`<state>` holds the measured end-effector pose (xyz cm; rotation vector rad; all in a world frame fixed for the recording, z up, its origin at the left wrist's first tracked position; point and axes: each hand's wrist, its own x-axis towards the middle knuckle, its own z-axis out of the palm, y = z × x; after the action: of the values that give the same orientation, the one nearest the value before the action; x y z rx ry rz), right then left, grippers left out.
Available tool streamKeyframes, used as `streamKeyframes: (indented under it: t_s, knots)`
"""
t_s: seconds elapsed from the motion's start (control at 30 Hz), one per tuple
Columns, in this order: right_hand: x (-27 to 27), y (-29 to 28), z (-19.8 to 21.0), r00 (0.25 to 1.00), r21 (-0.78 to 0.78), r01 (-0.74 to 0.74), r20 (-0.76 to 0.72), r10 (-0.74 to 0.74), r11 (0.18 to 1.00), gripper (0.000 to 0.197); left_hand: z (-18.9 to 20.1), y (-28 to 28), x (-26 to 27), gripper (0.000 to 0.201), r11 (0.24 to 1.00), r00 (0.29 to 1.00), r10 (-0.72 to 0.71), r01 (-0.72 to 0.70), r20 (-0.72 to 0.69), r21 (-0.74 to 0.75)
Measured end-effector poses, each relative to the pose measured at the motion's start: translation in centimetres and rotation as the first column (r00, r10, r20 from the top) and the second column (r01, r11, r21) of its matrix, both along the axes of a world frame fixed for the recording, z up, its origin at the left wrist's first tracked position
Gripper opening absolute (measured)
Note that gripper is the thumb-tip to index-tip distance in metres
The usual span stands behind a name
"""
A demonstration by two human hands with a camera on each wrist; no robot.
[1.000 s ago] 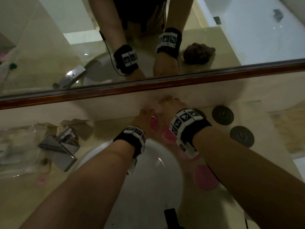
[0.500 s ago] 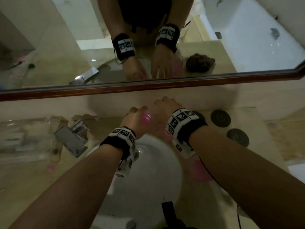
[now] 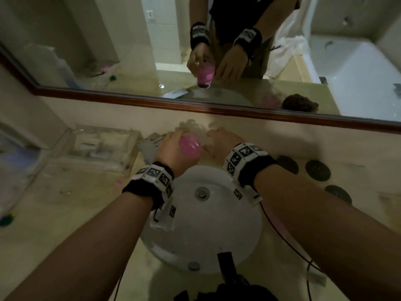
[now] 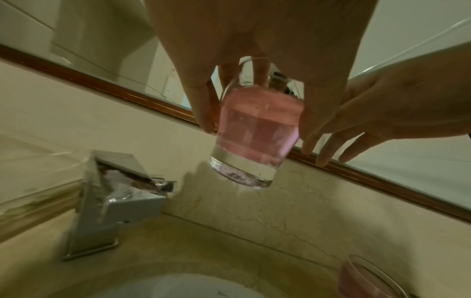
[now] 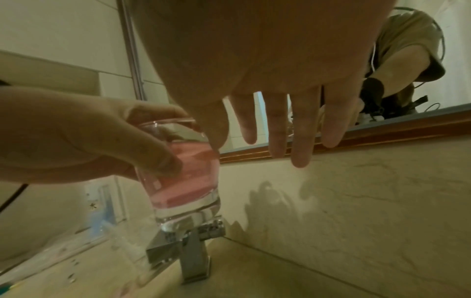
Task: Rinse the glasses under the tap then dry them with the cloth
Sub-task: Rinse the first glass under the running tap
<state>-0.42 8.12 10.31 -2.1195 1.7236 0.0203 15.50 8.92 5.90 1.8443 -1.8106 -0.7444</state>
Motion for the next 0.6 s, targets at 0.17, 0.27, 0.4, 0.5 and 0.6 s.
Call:
streamKeyframes:
  t_s: [0.17,0.27,0.4,0.5,0.6]
  knots:
    - [4.3,0.6,1.3,1.000,-0.021,-0.020,-0.001,0.020,1.000,0.043,1.0,1.5,4.8,0.075,0.999,0.999,0.012,-0.013,-0.032,-0.036]
    - [6.4,0.2,1.7,1.000,-0.033,0.006,0.013,-0.005,0.999,0.041,1.8,1.5,7.6,0.086,0.997,0.998,0.025,-0.029,-0.051,-0.077]
    - [8.9,-0.5,2.4,1.000,-0.032,0.015,-0.018,-0.015,0.999,0.039,2.4,0.8,10.6,0.094,0.998,0.974,0.032,-0.041,-0.223,-0.039]
    - [10.0,-0.9,1.8,0.995,-0.031,0.033,-0.089,-0.036,0.999,0.035,2.3,0.6,12.1,0.087,0.992,0.980,0.114,-0.121,-0.165,-0.035]
    - [10.9,-1.3,0.4,0.991,-0.015,0.062,-0.117,-0.063,0.998,0.036,1.1,0.8,13.7,0.082,0.991,0.980,0.127,-0.130,-0.151,-0.014]
